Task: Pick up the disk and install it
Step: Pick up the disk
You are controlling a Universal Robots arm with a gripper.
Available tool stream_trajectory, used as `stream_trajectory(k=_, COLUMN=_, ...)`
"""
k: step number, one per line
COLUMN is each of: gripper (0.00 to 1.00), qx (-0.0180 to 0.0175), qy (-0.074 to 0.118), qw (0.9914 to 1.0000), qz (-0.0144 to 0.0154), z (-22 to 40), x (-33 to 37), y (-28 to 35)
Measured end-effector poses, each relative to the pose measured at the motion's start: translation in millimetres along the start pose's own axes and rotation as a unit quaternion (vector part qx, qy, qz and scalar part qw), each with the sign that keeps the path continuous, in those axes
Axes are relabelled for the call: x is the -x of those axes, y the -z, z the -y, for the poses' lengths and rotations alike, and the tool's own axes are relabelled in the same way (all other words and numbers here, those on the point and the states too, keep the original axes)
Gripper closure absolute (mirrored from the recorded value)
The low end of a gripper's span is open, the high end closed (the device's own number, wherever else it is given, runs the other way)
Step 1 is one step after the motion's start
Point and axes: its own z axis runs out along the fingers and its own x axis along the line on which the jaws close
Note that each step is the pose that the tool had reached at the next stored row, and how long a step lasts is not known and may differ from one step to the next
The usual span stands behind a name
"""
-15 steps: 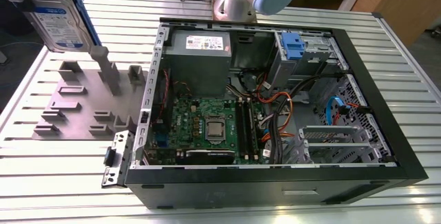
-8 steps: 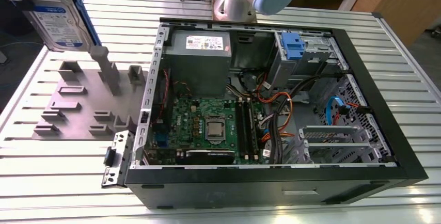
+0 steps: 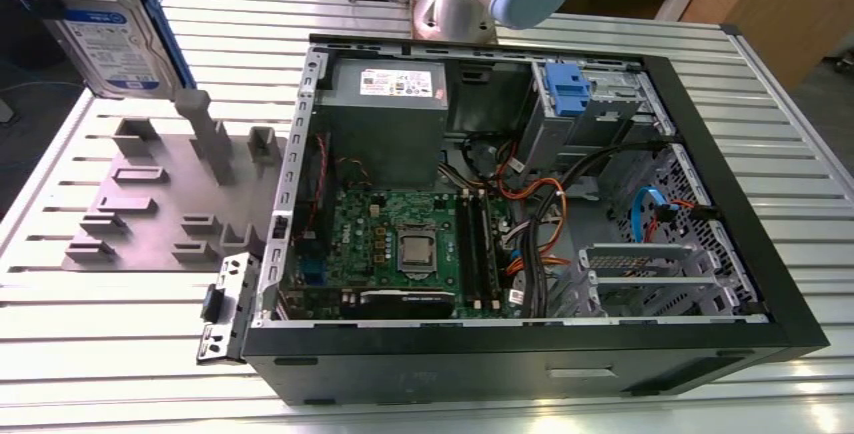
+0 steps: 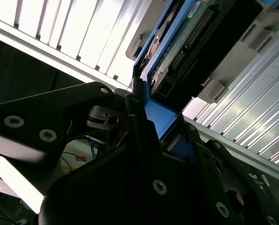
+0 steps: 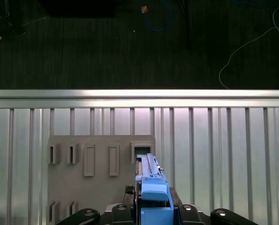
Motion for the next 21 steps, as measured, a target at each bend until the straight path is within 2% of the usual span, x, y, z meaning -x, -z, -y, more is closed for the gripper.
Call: stream_trajectory(k=21, gripper=0.64, qx=0.0, qy=0.0, qw=1.0, qz=0.0, z=-0.2, x=0.3, y=6.0)
